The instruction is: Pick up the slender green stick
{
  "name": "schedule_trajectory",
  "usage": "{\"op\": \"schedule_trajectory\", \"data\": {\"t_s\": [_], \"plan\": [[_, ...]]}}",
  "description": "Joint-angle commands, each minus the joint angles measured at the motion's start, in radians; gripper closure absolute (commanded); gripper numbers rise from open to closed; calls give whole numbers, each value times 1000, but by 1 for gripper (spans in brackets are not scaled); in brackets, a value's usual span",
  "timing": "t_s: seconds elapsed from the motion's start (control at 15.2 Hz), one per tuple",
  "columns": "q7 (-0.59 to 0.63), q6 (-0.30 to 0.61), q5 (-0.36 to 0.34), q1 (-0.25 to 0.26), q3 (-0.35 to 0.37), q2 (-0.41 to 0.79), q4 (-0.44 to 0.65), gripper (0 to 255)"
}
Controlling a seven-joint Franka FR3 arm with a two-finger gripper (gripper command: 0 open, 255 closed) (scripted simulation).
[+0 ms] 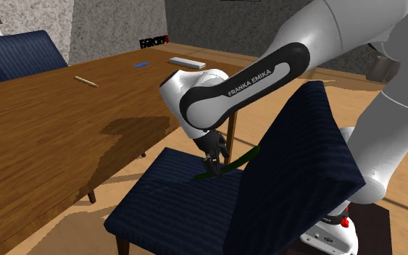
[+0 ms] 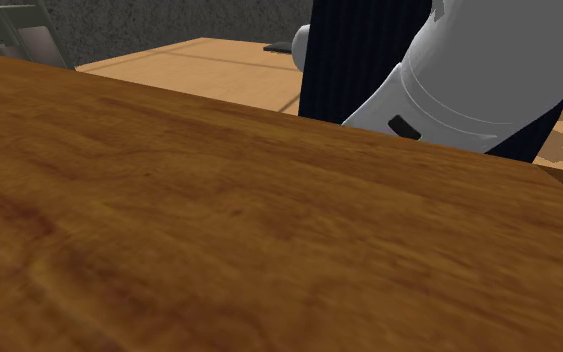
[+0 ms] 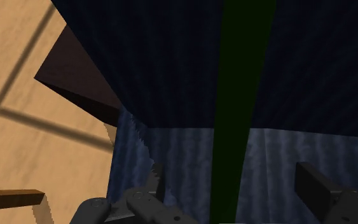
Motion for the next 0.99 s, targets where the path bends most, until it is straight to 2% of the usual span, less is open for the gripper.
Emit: {"op": "schedule_trajectory", "data": {"t_s": [0.0, 0.07, 0.13, 0.73, 0.92], "plan": [[1, 23, -2, 0, 0, 8, -15, 0], [1, 23, -2, 0, 0, 8, -15, 0], [0, 22, -2, 0, 0, 8, -14, 255], [1, 23, -2, 0, 0, 8, -15, 255], [-4, -18, 1, -1, -2, -12, 7, 255]]}}
